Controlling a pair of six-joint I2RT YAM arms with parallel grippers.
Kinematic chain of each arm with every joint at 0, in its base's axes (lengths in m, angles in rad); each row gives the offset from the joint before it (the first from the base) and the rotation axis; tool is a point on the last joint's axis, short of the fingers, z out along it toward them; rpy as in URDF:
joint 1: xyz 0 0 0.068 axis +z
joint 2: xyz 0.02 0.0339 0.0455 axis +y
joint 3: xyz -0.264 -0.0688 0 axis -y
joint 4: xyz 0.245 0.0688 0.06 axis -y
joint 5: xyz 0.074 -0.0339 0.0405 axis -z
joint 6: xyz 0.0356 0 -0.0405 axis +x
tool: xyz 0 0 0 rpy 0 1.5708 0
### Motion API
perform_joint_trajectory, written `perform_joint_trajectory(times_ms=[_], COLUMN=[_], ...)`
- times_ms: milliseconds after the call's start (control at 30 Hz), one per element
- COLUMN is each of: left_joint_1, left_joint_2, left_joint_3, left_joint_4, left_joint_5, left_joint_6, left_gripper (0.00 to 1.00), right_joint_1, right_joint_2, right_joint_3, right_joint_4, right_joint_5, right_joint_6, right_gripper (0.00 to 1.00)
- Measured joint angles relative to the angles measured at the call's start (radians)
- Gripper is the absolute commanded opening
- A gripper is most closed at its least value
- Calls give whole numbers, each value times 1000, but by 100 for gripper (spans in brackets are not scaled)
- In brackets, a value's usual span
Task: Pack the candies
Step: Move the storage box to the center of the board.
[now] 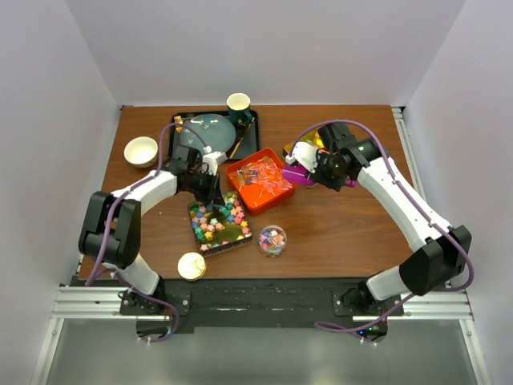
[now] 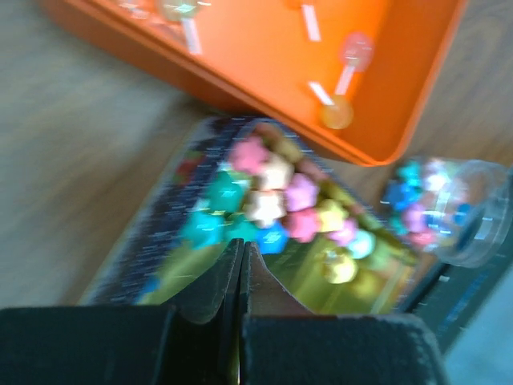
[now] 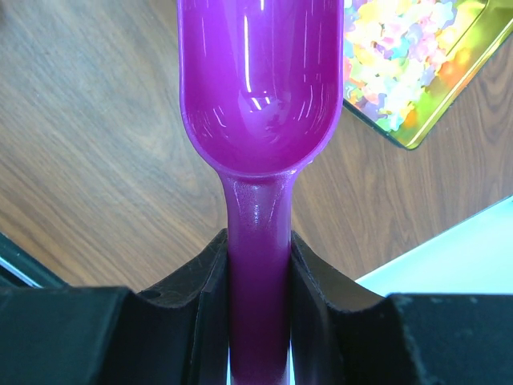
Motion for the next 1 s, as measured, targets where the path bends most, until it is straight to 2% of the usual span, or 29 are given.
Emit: perform_joint_trajectory(times_ms=[467, 600, 633, 733, 833, 1000], left_joint_1=[260, 317, 321, 304, 233, 29], left_joint_2=[90, 116, 115, 93, 54, 54], left_joint_3=[128, 171, 177, 189, 194, 274], left_joint_4=[-20, -21, -20, 16, 56, 148], left_joint_5=[-129, -124, -107, -2, 70, 125], left_joint_6=[215, 260, 262, 248, 212, 113], left_gripper=[0, 0, 4, 9, 15, 39], right_joint_1=[-10, -11, -11, -21, -52, -172], right_joint_2=[12, 15, 16, 18, 20, 55], right_joint_3=[2, 11, 15, 20, 25, 55], right_joint_4=[8, 8, 9, 17, 39, 104], right_joint_5=[0, 0, 1, 3, 6, 30], right_joint_6=[2, 2, 2, 13, 47, 144], right_gripper=[0, 0, 0, 0, 0, 0])
